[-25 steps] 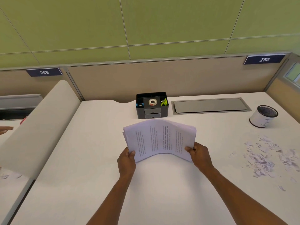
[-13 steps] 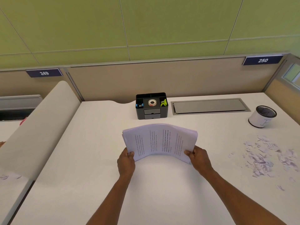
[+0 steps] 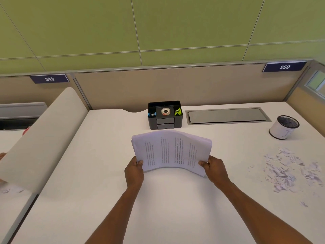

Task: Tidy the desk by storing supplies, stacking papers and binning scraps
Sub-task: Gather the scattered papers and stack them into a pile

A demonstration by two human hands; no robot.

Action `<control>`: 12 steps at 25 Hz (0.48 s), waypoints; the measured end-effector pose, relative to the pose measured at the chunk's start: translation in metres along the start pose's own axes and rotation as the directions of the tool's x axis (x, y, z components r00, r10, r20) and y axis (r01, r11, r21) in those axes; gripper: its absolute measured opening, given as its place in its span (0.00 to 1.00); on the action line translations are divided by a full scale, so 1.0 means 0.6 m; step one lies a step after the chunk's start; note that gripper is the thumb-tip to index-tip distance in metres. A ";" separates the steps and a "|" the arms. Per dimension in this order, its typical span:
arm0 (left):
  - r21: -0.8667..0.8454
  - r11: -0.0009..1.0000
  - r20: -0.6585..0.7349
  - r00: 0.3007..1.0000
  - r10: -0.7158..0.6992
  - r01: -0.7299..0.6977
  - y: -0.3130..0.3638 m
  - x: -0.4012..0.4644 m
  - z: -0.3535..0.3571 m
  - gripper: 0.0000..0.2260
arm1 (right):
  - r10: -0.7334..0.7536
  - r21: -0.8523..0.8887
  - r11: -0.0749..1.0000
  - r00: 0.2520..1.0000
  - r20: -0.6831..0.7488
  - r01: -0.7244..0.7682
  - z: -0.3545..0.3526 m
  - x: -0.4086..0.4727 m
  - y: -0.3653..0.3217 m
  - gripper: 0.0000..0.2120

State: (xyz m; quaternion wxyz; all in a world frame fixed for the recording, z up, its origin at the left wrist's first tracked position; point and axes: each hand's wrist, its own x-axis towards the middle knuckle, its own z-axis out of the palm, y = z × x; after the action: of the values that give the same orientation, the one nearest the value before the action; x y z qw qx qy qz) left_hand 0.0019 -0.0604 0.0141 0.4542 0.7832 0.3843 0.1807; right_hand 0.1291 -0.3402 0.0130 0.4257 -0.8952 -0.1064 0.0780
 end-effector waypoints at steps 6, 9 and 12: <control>0.079 0.995 0.079 0.995 0.062 -0.068 -0.003 0.013 -0.009 0.09 | 0.027 0.080 0.996 0.998 0.054 -0.031 -0.006 -0.009 -0.004 0.10; 0.151 0.980 0.061 0.991 0.121 -0.129 0.005 0.043 -0.031 0.07 | 0.029 0.254 0.964 0.981 0.191 -0.078 -0.012 -0.012 -0.017 0.08; 0.160 0.981 0.037 0.994 0.102 -0.107 0.024 0.066 -0.052 0.12 | 0.032 0.357 0.926 0.969 0.244 -0.120 -0.014 -0.013 -0.028 0.08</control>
State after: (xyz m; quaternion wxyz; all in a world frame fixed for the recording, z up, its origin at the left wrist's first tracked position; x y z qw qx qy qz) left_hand 0.0138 -0.0166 0.0400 0.3844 0.8392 0.3494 0.1611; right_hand 0.1213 -0.3382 0.0319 0.5675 -0.7871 -0.1043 0.2181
